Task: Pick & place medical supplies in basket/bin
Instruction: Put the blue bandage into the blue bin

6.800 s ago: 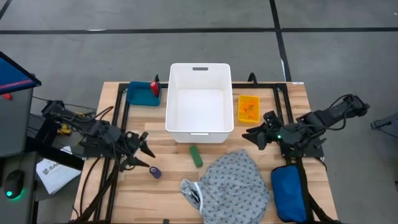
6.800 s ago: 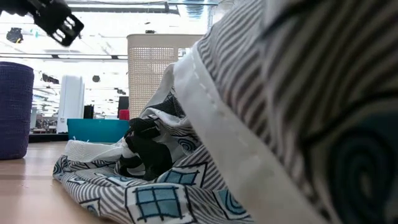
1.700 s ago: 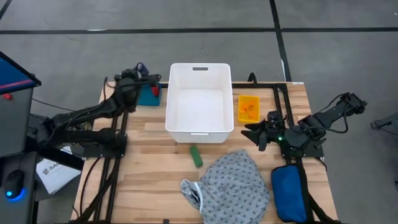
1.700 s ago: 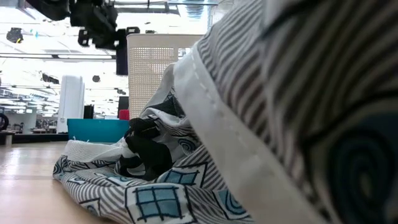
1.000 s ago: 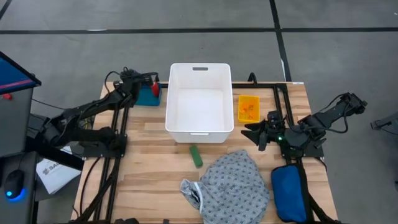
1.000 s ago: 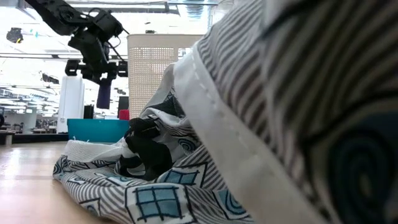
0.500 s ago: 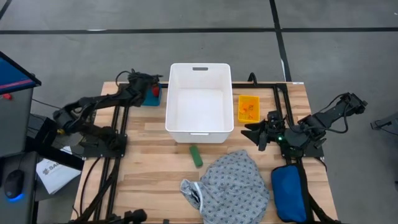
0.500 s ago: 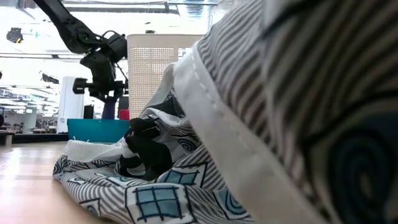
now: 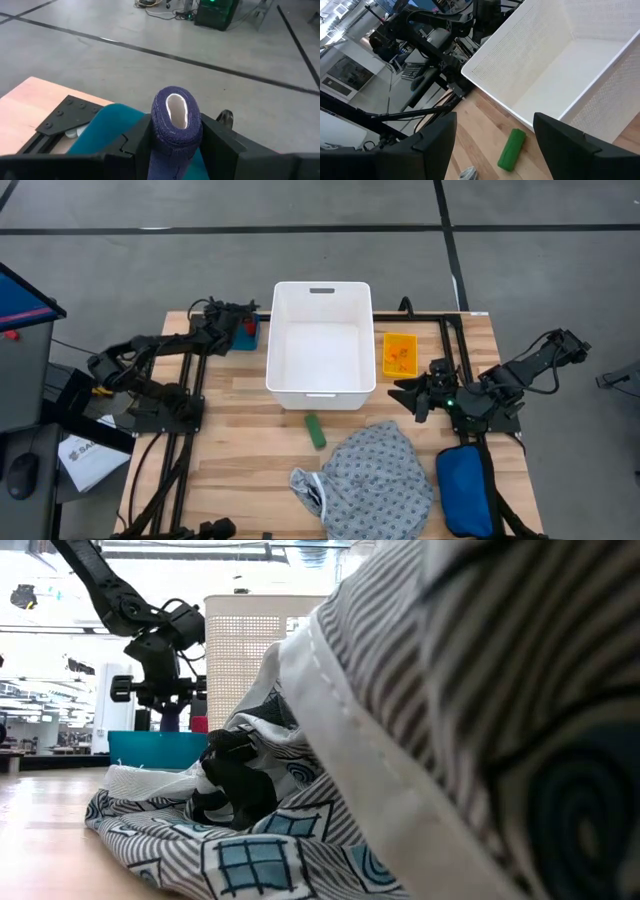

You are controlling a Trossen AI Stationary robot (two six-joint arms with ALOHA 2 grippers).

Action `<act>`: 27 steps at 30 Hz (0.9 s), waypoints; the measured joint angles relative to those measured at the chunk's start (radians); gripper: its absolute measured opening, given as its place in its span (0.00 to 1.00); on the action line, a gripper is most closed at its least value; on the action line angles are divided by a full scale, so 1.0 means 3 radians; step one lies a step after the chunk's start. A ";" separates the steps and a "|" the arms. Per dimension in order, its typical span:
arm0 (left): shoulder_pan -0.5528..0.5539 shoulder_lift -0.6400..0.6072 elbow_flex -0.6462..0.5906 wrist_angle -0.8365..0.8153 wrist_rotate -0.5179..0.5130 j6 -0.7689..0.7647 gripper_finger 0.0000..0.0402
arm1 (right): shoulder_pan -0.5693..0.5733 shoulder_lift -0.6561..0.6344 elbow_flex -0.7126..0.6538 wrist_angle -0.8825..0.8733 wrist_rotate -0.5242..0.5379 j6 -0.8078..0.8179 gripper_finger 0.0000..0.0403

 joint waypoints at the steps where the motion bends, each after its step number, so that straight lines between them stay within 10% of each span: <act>1: 0.0000 0.0000 -0.0031 0.0063 -0.0001 -0.0002 0.34 | 0.0000 0.0000 0.0000 -0.0001 -0.0003 0.0012 0.65; 27: -0.0052 0.0151 -0.0079 0.0394 0.0165 0.0314 0.34 | 0.0001 0.0000 0.0000 -0.0011 -0.0007 0.0010 0.65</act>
